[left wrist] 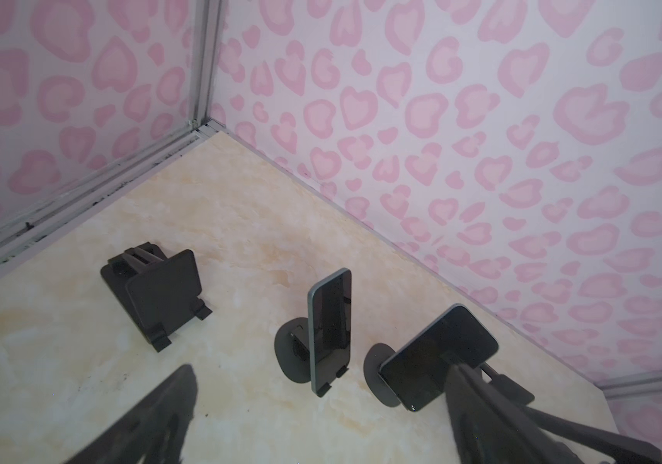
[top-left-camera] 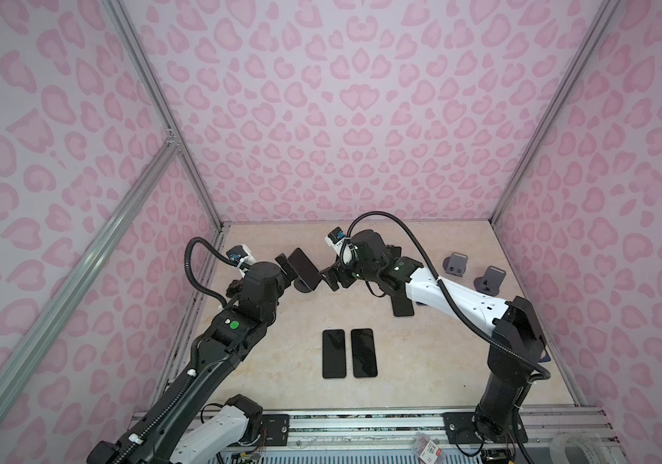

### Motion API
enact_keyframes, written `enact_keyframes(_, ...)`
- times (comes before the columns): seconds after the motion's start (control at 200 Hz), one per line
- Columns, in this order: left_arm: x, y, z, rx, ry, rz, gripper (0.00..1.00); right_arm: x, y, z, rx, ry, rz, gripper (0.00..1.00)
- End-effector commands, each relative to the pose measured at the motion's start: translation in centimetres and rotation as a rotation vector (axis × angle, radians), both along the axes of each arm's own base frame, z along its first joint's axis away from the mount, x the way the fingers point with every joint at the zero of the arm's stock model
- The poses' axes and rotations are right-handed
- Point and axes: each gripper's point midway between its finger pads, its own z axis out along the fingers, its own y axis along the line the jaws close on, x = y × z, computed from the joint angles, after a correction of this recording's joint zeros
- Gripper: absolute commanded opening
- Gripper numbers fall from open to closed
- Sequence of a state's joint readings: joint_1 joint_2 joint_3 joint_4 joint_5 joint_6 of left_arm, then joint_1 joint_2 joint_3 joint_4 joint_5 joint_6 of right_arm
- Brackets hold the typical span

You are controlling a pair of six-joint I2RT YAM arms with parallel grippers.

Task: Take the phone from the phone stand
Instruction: 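Raise the right gripper back toward the standing phones, then lower the right gripper onto the silver-edged phone and close on its top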

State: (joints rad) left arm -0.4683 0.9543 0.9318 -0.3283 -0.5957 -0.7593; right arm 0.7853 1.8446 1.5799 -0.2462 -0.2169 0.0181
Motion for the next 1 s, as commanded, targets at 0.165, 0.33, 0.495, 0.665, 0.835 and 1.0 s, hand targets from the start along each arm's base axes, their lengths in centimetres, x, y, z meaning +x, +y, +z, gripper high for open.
enact_keyframes(0.165,0.4,1.6,0.1,-0.003,-0.006,0.069,0.99,1.7,4.4,-2.6,-0.068,0.003,0.213,0.98)
enact_keyframes(0.33,0.7,1.7,0.3,-0.009,-0.012,0.051,0.99,3.4,5.8,-4.2,-0.098,0.018,0.225,0.99)
enact_keyframes(0.495,1.3,2.4,-0.3,-0.028,0.004,0.047,0.99,4.7,6.9,-5.3,-0.068,0.027,0.221,0.99)
enact_keyframes(0.665,1.6,2.2,-0.5,-0.038,0.010,0.032,0.99,6.2,8.1,-6.6,-0.066,0.038,0.217,0.99)
enact_keyframes(0.835,1.7,2.0,-0.4,-0.043,0.008,0.014,0.98,7.4,8.6,-8.3,-0.095,0.054,0.215,0.99)
enact_keyframes(1.0,2.0,1.5,-0.5,-0.061,0.009,-0.023,0.99,7.4,9.0,-8.7,-0.088,0.061,0.228,0.99)
